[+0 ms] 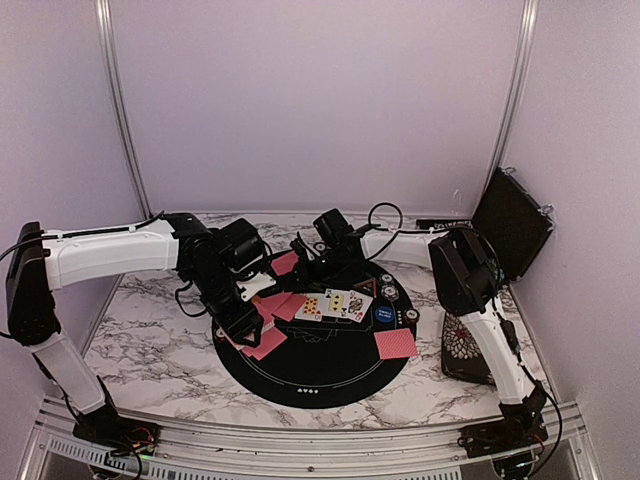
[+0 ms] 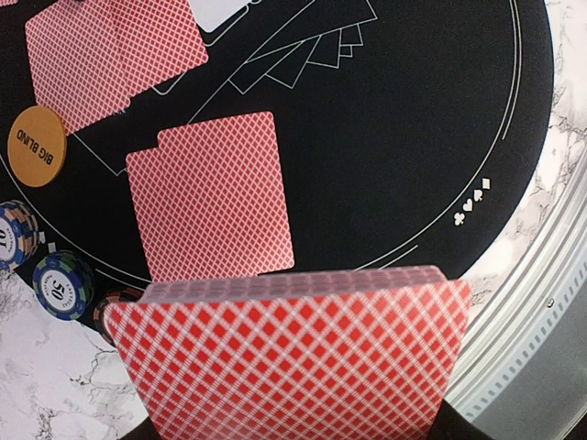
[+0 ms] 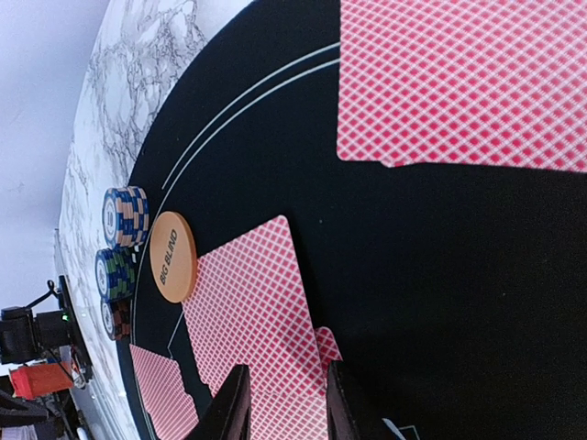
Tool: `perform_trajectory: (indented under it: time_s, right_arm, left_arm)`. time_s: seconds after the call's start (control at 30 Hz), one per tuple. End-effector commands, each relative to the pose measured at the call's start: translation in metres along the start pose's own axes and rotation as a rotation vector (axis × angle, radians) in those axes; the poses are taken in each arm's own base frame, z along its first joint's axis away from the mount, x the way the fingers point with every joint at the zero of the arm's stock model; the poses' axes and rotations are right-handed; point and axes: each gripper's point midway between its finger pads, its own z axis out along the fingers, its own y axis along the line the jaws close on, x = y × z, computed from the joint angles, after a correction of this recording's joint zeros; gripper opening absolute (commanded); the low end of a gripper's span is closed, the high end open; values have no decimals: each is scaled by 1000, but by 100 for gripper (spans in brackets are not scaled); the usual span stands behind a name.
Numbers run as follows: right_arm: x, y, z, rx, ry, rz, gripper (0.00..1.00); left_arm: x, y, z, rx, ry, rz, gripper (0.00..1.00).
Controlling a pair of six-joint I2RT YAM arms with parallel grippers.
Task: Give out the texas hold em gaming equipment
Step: Place the poker card in the community card area.
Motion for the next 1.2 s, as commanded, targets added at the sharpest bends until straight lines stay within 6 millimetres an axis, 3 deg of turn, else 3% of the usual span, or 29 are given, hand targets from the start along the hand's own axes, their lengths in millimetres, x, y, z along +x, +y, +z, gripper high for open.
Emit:
perform_trajectory:
  time_s: [0.0, 0.5, 0.8, 0.9, 1.17]
  right_arm:
    - [-12, 5, -10, 94, -42, -56, 29]
    - [-23, 23, -32, 140, -105, -101, 35]
    - [-28, 46, -57, 111, -163, -115, 47]
    - [-29, 47, -69, 122, -188, -111, 55]
    - [-31, 40, -127, 181, -347, -75, 96]
  left_arm:
    - [-2, 0, -9, 2, -33, -4, 55]
    - [-3, 1, -8, -2, -31, -2, 55]
    - [-3, 0, -7, -1, -26, -3, 55]
    - [-4, 1, -6, -2, -22, -3, 55]
    - [-5, 2, -5, -17, -15, -7, 55]
